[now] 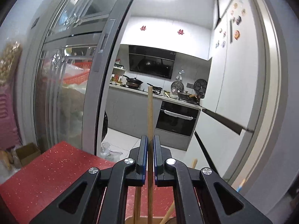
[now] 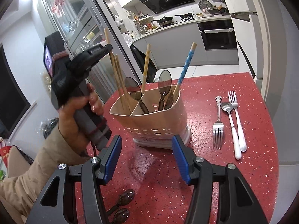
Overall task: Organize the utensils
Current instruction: 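Grasp the last wooden chopstick with the left tool and lower it into the holder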
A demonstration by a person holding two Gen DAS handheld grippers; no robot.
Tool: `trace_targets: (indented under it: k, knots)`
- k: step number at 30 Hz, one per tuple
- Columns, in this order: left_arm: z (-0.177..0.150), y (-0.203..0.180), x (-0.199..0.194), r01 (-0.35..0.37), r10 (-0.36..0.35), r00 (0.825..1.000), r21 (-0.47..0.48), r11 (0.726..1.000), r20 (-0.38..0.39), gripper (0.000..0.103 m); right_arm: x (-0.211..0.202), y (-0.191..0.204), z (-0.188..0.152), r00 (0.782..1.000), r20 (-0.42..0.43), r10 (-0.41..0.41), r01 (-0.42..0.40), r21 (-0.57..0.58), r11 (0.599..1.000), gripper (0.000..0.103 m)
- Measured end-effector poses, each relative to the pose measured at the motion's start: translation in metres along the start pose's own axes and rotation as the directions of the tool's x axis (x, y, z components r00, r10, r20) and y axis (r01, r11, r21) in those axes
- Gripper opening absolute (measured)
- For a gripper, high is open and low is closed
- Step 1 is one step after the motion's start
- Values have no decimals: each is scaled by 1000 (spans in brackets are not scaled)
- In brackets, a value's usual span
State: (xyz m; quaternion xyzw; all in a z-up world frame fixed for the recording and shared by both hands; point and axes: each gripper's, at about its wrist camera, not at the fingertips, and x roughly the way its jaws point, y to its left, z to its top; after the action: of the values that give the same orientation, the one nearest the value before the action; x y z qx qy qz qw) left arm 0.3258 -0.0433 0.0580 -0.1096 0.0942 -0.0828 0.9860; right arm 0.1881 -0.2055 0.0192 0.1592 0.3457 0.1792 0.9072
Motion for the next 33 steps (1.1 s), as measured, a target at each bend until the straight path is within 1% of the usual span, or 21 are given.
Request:
trace_targets:
  k: [5,11,13,15,19,22,24,32,33]
  knots:
    - [-18,-7,-11,-11,11,1000,62,998,-2,29,3,2,-3,1000,-6,0,0,-14,1000,60]
    - [-27,-5,-22,-29,38,997,131,991,-65,29,4,3,-3,1000,-8,12,-12,-5,1000,60]
    - [-28,-3,-24,-45,58,994,148,988,-90,29,5,3,-3,1000,-12,18,-18,-1,1000,60]
    - [-29,0,-25,-45,64,990,153,987,-123,29,4,5,-4,1000,-14,22,-22,1,1000,60]
    - [-30,8,-21,-48,82,972,154,987,-219,29,2,10,-6,1000,-19,25,-25,-6,1000,60]
    - [-26,12,-25,-58,94,964,147,987,-248,29,0,15,-7,999,-21,25,-25,-12,1000,60]
    - [-25,16,-25,-56,90,956,125,991,-280,29,-1,16,-8,999,-23,28,-28,-8,1000,60]
    - [-25,22,-22,-54,76,938,75,996,-337,30,-5,15,-12,999,-32,33,-31,40,999,60]
    - [-25,23,-22,-54,74,937,69,996,-341,32,-7,15,-12,999,-28,30,-29,44,999,60]
